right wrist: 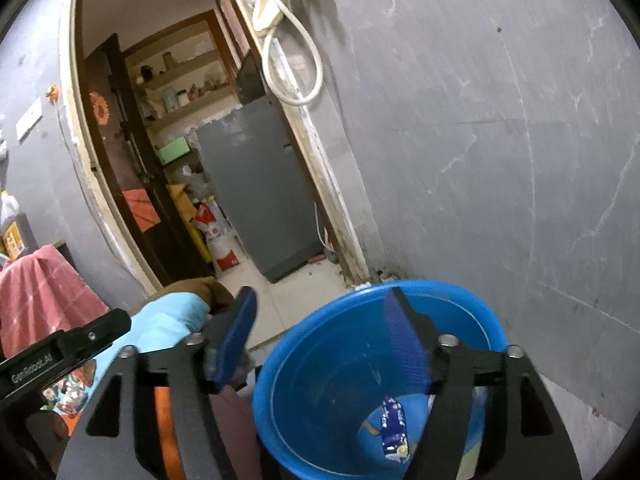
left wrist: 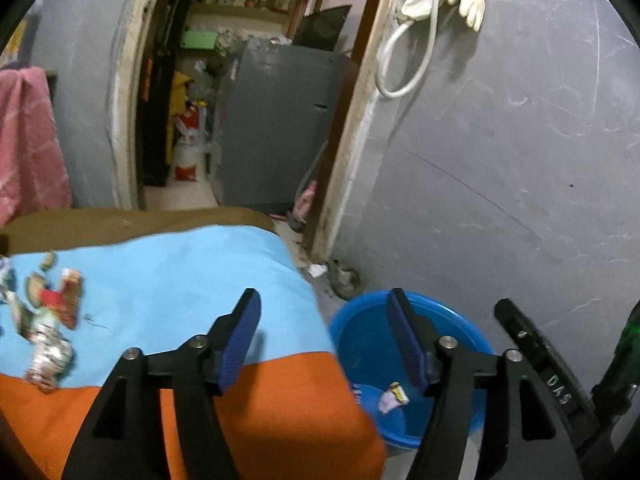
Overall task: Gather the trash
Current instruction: 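Carry both items over the blue bucket and open both tools, then move both tools back toward the remaining trash on the blanket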
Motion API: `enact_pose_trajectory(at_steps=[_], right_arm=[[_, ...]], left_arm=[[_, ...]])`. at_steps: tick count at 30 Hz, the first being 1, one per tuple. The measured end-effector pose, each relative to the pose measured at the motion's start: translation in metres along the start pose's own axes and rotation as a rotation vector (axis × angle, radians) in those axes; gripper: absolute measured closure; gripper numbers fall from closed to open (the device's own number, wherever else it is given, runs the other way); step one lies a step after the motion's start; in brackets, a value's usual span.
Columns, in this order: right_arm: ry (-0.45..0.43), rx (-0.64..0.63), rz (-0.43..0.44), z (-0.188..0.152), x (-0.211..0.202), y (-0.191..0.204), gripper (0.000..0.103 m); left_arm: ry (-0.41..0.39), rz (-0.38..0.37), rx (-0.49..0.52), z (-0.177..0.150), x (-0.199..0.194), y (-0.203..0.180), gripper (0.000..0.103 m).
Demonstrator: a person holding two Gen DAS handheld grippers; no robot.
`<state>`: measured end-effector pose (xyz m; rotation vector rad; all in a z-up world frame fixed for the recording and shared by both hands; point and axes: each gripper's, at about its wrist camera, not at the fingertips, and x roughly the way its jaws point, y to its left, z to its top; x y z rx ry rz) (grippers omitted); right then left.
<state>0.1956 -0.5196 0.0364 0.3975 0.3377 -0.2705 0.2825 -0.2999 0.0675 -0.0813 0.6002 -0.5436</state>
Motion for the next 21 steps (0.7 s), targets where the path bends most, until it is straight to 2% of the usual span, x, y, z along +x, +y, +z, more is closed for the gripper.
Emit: enact_pose_trajectory(at_steps=[1,3,6,8,12,21], right_arm=[[-0.012,-0.007,0.007,0.002,0.0,0.003,0.033],[-0.03,-0.025,0.017,0.004,-0.003,0.01,0.032],[-0.071,-0.053,0.039,0.003,-0.009,0.022,0.019],[-0.105,-0.071,0.052,0.003,-0.014,0.031,0.017],[-0.182,-0.109,0.076,0.002,-0.025,0.049,0.0],[-0.302,-0.225,0.219,-0.007,-0.049,0.103,0.0]], left_arm=[[-0.011,0.014,0.004,0.001,-0.004,0.003,0.037],[-0.037,0.043,0.01,0.001,-0.013,0.01,0.021],[-0.102,0.087,0.008,-0.001,-0.033,0.022,0.01],[-0.137,0.112,0.007,-0.002,-0.046,0.032,0.005],[-0.202,0.164,0.003,-0.006,-0.071,0.049,0.003],[-0.318,0.299,0.022,-0.025,-0.125,0.09,0.002]])
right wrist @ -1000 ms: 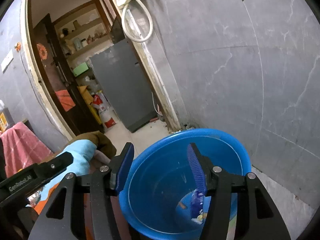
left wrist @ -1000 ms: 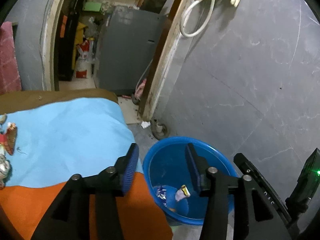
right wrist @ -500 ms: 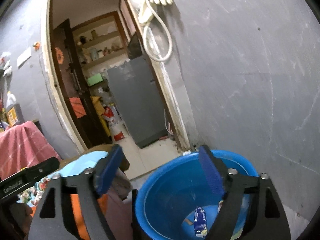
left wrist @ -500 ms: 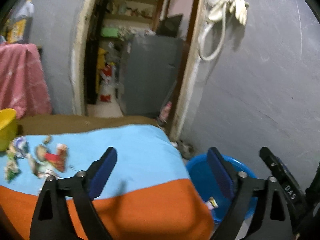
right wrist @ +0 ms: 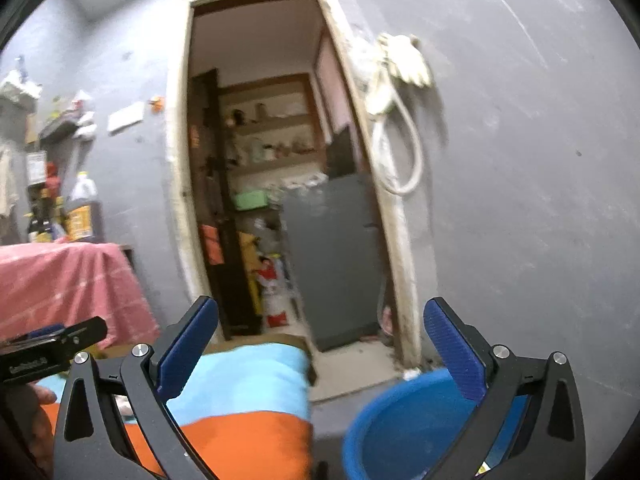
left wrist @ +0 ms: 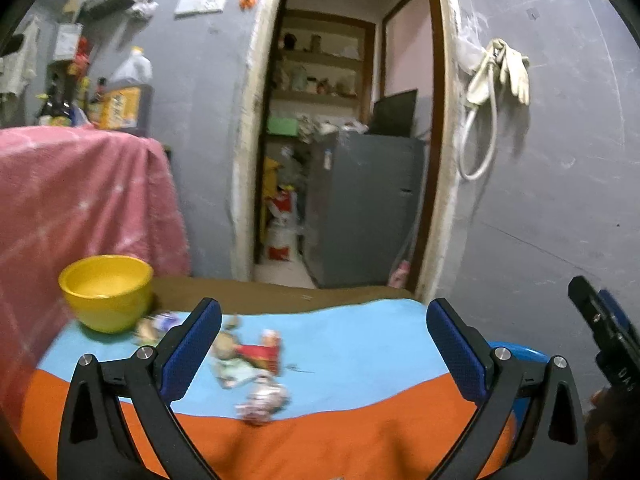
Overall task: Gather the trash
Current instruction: 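Move both tools back toward the remaining trash on the blanket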
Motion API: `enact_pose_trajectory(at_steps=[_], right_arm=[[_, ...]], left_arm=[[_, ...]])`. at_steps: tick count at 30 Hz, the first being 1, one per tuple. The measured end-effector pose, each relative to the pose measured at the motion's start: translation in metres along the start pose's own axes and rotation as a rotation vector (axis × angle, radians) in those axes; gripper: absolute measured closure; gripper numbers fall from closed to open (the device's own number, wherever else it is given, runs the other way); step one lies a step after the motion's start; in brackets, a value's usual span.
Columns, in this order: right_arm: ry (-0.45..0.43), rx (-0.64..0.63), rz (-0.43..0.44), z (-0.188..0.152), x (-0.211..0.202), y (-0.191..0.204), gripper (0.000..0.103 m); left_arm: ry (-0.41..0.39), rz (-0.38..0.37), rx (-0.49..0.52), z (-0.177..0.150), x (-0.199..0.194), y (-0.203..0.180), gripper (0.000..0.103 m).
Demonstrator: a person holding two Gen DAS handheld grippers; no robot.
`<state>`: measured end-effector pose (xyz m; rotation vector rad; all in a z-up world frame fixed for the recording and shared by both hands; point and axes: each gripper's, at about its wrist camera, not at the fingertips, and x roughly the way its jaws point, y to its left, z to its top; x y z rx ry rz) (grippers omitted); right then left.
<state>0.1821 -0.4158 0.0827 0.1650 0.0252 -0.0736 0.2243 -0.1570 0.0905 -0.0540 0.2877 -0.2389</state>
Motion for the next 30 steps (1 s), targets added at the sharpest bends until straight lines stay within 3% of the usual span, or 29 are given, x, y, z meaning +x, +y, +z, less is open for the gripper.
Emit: enact_pose_trajectory(at_steps=[9,16,25,30], right_arm=[[-0.082,-0.03,0.147,0.0,-0.002,0.062,0.0],[-0.085,-0.066,0.232,-0.009,0.003,0.104,0.0],[-0.01,-0.165,0.32,-0.027,0.014,0.148,0.0],[0.088,-0.22,0.342,-0.04,0.027,0.165,0.0]], left_arm=[[-0.067,0.116,-0.02,-0.003,-0.033,0.054,0.002],[-0.086,0.203,-0.035,-0.012,-0.05,0.096,0.002],[-0.061,0.26,-0.048,-0.026,-0.053,0.137,0.002],[-0.03,0.26,-0.054,-0.037,-0.049,0.15,0.002]])
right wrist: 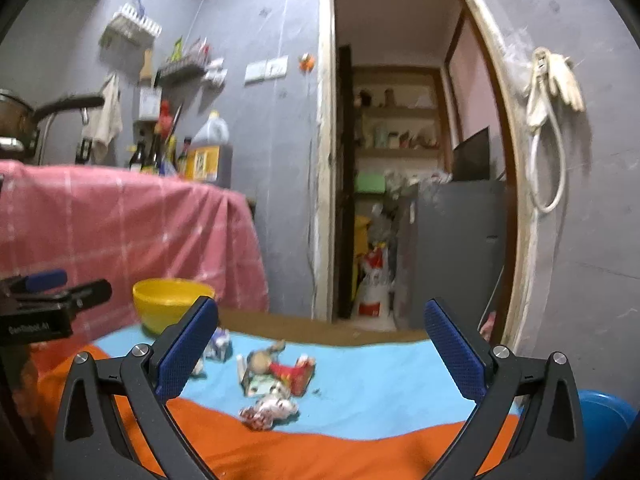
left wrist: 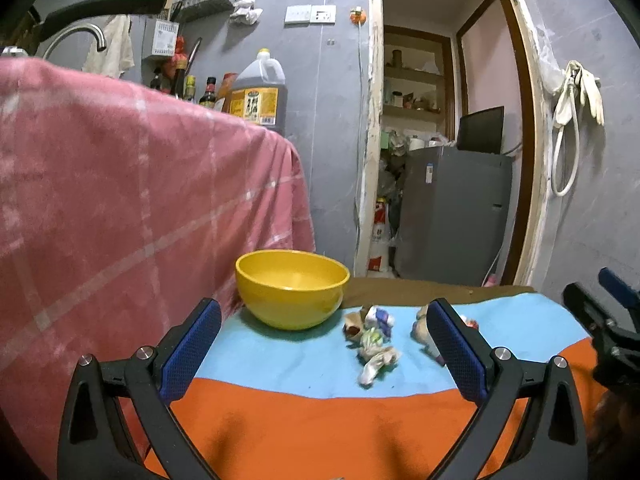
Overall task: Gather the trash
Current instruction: 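Move both tools back toward the remaining trash on the blanket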
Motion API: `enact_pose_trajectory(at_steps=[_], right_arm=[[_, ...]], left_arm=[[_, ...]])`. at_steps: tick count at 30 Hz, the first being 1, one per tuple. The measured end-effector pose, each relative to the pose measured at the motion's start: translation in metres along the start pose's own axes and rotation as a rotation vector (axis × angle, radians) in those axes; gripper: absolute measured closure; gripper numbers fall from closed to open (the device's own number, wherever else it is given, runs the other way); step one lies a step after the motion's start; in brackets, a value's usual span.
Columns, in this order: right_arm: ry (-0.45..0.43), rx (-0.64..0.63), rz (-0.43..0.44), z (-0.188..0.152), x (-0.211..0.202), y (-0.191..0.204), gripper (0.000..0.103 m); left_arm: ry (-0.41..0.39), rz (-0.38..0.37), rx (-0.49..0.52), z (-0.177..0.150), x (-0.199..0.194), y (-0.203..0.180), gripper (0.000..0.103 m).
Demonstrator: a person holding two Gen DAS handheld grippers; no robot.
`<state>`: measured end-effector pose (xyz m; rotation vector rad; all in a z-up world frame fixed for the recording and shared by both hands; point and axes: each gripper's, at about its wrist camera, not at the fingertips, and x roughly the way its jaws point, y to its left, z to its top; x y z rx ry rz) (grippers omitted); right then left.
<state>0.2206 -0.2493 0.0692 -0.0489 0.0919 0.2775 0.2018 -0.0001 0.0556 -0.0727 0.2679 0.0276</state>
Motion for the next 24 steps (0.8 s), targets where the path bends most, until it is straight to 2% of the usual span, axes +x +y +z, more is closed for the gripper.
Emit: enact_pose_trajectory(at_steps=[5,14,16,19,24], right_arm=[[0.143,-0.007,0.015,-0.012,0.023,0.002,0.0],[0.383,0.071,0.0,-0.033,0.059,-0.015,0.0],[0.436,0.089,0.008,-0.037,0.067,-0.018,0.0],[0.469,0.08,0.018,-0.04,0.071,-0.016,0.0],[0.505,0.032,0.06,-0.041,0.075,-0.005,0.0]], left_arm=[[0.068,-0.027,-0.021,-0.007,0.012,0.005,0.002],[0.308,-0.052,-0.009,-0.014,0.059,0.0,0.002],[0.354,-0.082,-0.007,-0.016,0.068,-0.001,0.002],[0.411,-0.119,-0.009,-0.018,0.082,-0.001,0.003],[0.438,-0.177,-0.012,-0.016,0.096,-0.002,0.003]])
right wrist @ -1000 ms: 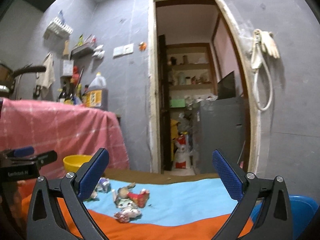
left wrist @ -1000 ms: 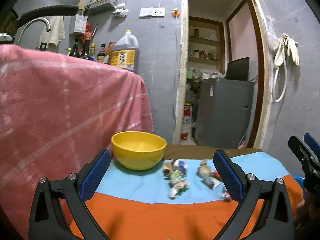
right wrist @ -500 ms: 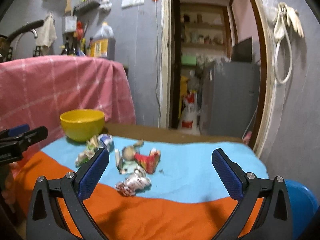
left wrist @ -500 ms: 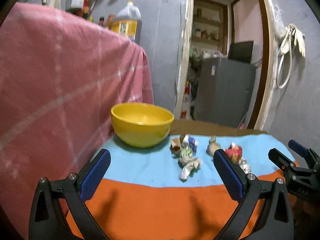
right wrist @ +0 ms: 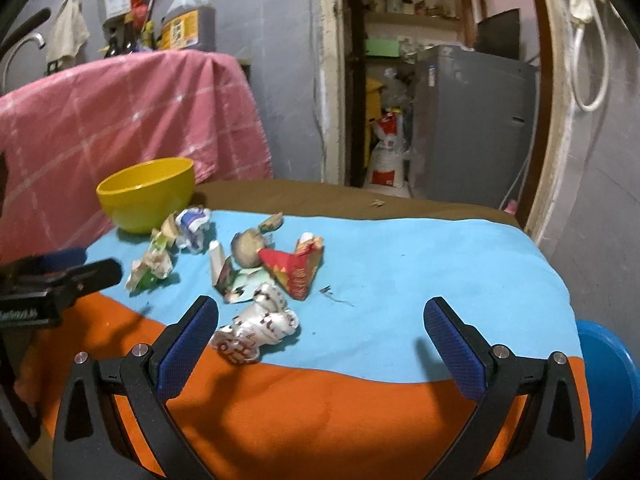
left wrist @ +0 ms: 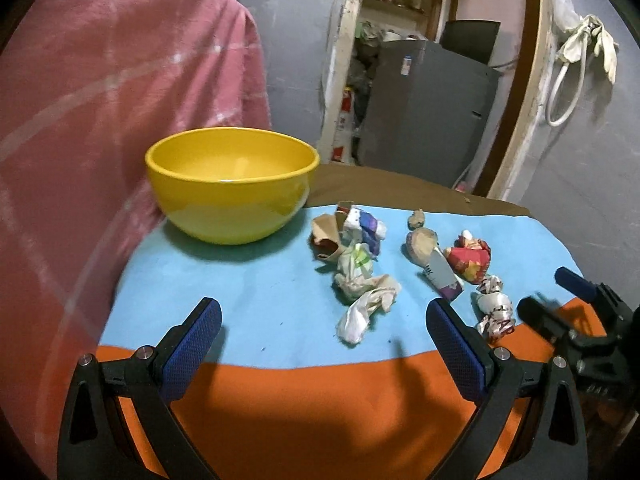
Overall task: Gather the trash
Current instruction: 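Move both tools back toward the remaining trash on the blanket, then grasp crumpled white paper with the left tool while the right grasps the white-red can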
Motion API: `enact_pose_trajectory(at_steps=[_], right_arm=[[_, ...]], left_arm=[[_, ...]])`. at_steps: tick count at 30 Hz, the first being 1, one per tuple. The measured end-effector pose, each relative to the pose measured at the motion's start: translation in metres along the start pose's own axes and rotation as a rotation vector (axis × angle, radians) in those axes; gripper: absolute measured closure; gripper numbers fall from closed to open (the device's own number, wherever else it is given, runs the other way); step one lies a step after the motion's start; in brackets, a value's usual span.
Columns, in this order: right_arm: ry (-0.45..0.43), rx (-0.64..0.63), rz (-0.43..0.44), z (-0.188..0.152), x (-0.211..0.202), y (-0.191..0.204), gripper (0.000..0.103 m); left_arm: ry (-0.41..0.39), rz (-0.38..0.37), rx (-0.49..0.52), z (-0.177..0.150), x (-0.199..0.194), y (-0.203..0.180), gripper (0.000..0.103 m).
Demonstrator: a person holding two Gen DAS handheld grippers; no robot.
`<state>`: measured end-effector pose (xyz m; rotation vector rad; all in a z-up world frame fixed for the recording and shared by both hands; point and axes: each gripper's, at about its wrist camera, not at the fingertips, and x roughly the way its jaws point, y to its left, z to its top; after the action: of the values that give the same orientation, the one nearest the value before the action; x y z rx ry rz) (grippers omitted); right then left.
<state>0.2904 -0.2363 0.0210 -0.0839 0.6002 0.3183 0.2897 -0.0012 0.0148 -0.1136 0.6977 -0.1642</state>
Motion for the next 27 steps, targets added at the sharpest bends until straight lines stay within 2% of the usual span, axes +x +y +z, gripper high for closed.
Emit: enact_pose_trajectory(at_steps=[2,4,6,7,13,15,18,22,23,27], right_arm=[[0.02,-0.018,0.011,0.001,0.004,0.003,0.0],[0.041,-0.028,0.014,0.002,0.008,0.005,0.0],[0.073,-0.033,0.029,0.003,0.013,0.006,0.0],[0.086,-0.032,0.035,0.004,0.015,0.005,0.0],[0.187,-0.006,0.09,0.008,0.032,0.002,0.0],[0.23,-0.008,0.115,0.009,0.04,0.004,0.001],[0.242,-0.016,0.126,0.008,0.042,0.007,0.009],[0.243,-0.033,0.139,0.006,0.043,0.013,0.031],[0.238,-0.038,0.143,0.006,0.043,0.014,0.033],[0.232,-0.042,0.172,0.004,0.042,0.016,0.056]], left_arm=[[0.023,-0.023,0.0,0.002,0.008,0.0,0.005],[0.053,-0.045,-0.005,0.006,0.016,0.001,0.012],[0.1,-0.064,-0.016,0.006,0.026,0.003,0.026],[0.12,-0.06,-0.021,0.006,0.03,0.003,0.027],[0.12,-0.07,-0.005,0.005,0.03,0.002,0.031],[0.116,-0.066,-0.01,0.005,0.028,0.003,0.038],[0.114,-0.057,-0.018,0.004,0.026,0.006,0.046],[0.118,-0.054,-0.001,0.004,0.031,-0.001,0.057],[0.119,-0.055,0.007,0.004,0.031,-0.003,0.063],[0.124,-0.063,0.029,0.004,0.033,-0.008,0.08]])
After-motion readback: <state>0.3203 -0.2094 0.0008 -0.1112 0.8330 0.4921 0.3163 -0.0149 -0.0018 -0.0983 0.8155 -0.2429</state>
